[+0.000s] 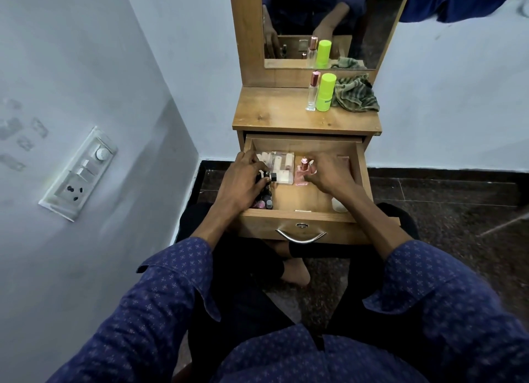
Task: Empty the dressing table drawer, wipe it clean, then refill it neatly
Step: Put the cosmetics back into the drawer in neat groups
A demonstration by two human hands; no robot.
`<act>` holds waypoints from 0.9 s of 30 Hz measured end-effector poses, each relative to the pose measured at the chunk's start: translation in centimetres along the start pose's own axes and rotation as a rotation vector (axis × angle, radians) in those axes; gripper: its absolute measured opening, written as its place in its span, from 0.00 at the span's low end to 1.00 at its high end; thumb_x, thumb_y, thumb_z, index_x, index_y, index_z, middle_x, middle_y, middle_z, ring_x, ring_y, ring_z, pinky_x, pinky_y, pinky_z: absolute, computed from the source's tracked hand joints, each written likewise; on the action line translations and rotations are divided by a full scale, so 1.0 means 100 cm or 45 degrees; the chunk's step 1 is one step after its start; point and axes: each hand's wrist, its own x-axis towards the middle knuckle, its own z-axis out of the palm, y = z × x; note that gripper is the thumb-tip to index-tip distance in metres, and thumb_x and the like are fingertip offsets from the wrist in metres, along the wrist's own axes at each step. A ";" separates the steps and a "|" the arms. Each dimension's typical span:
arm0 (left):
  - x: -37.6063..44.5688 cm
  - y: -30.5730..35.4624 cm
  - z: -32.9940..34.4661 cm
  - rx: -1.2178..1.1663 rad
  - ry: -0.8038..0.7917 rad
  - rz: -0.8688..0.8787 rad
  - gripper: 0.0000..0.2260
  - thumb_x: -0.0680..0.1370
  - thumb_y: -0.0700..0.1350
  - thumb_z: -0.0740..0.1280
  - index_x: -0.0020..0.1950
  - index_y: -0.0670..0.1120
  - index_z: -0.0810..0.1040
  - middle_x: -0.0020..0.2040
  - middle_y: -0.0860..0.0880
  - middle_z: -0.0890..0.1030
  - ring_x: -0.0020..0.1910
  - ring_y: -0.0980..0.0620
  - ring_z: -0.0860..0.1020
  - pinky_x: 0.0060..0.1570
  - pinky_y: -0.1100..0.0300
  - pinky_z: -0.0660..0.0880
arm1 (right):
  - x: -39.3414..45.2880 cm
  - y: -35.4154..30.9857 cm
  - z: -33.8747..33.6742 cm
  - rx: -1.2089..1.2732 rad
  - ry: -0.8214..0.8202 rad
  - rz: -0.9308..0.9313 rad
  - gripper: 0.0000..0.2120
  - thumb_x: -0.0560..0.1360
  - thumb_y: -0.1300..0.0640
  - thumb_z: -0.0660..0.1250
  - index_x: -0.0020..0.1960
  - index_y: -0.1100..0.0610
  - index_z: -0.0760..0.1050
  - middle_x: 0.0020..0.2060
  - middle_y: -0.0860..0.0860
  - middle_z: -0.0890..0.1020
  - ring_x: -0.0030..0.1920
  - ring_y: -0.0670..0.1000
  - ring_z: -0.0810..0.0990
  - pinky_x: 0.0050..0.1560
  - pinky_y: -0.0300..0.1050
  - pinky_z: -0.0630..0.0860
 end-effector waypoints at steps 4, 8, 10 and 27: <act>0.000 0.000 0.000 0.001 0.017 0.000 0.13 0.81 0.51 0.72 0.64 0.51 0.84 0.66 0.48 0.76 0.65 0.48 0.72 0.60 0.49 0.76 | 0.002 0.002 0.003 -0.035 -0.018 0.011 0.10 0.75 0.58 0.76 0.56 0.53 0.82 0.52 0.55 0.86 0.52 0.58 0.83 0.43 0.45 0.67; 0.000 -0.001 0.002 0.021 0.020 -0.005 0.14 0.80 0.52 0.72 0.64 0.50 0.84 0.66 0.47 0.76 0.65 0.47 0.73 0.59 0.49 0.77 | 0.002 -0.002 0.002 -0.024 -0.206 -0.073 0.16 0.73 0.64 0.76 0.59 0.52 0.82 0.54 0.55 0.85 0.53 0.57 0.82 0.50 0.51 0.78; 0.001 -0.003 0.003 0.024 0.022 -0.007 0.15 0.80 0.52 0.72 0.64 0.49 0.84 0.66 0.47 0.76 0.65 0.47 0.73 0.60 0.49 0.77 | -0.001 -0.007 0.005 -0.026 -0.319 -0.160 0.17 0.73 0.66 0.75 0.59 0.52 0.82 0.54 0.53 0.85 0.56 0.56 0.82 0.60 0.53 0.77; 0.001 -0.004 0.006 0.053 0.037 -0.033 0.15 0.80 0.53 0.72 0.64 0.49 0.84 0.64 0.48 0.76 0.64 0.49 0.72 0.58 0.51 0.77 | -0.012 -0.033 0.031 0.314 -0.350 0.183 0.22 0.69 0.57 0.82 0.55 0.50 0.73 0.45 0.44 0.79 0.46 0.48 0.77 0.48 0.46 0.68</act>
